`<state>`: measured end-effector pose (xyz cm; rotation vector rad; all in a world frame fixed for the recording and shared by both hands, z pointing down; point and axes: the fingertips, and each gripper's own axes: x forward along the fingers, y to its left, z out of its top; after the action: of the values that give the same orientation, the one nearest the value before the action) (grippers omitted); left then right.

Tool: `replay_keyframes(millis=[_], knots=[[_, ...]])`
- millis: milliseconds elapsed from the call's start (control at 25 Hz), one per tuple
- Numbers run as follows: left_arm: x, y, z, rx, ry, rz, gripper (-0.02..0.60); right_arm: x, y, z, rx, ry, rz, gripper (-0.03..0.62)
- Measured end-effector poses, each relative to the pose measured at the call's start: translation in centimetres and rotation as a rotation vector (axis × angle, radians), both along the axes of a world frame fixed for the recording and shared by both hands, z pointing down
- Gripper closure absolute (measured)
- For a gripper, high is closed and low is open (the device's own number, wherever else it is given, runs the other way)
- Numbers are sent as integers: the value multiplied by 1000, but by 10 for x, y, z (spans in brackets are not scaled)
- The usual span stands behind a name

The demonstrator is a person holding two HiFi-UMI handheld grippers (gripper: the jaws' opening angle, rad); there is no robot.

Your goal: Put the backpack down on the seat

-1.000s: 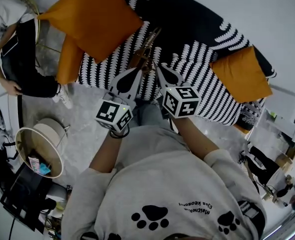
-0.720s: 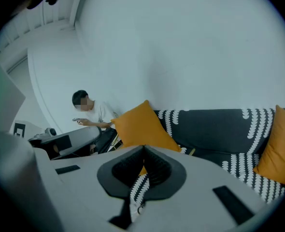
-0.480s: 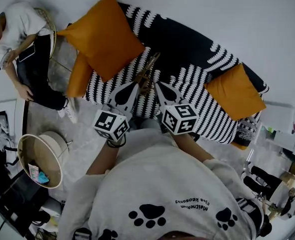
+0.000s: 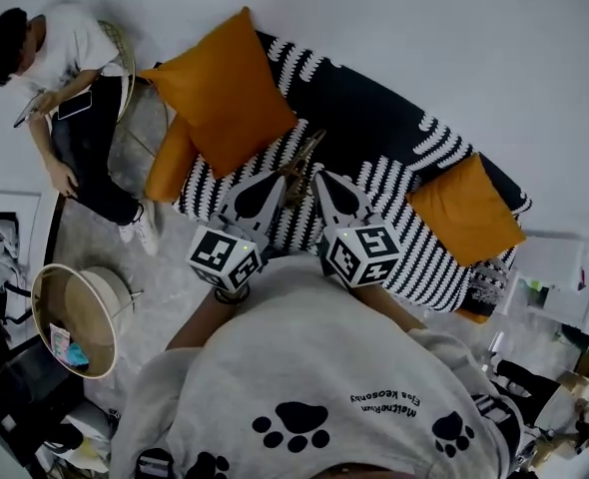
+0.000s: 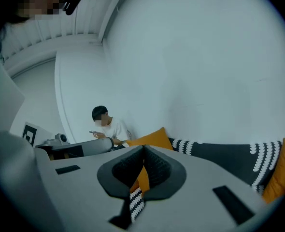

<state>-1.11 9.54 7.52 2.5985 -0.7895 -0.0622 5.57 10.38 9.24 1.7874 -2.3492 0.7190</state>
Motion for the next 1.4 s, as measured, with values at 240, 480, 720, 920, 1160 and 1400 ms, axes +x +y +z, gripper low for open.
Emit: replay_keyframes(millis=[240,480,720,920,1160,1400], knots=[[-9,12,-41,70,14,-18,563,-12,17,-50,142,83,-24,560],[-1,29,-59,127,13,-10,563,-12,30,-67,236,145,-48,560],[0,35,-65,146,10,-17,563,-12,37,-85,310,120,-27,560],[0,35,-58,136,14,-25,563,-6,39,-82,311,114,-17,560],[5,44,-57,145,8,-14,563,-5,44,-80,310,106,-25,560],[9,52,-54,150,8,-16,563,-1,50,-76,308,97,-30,560]])
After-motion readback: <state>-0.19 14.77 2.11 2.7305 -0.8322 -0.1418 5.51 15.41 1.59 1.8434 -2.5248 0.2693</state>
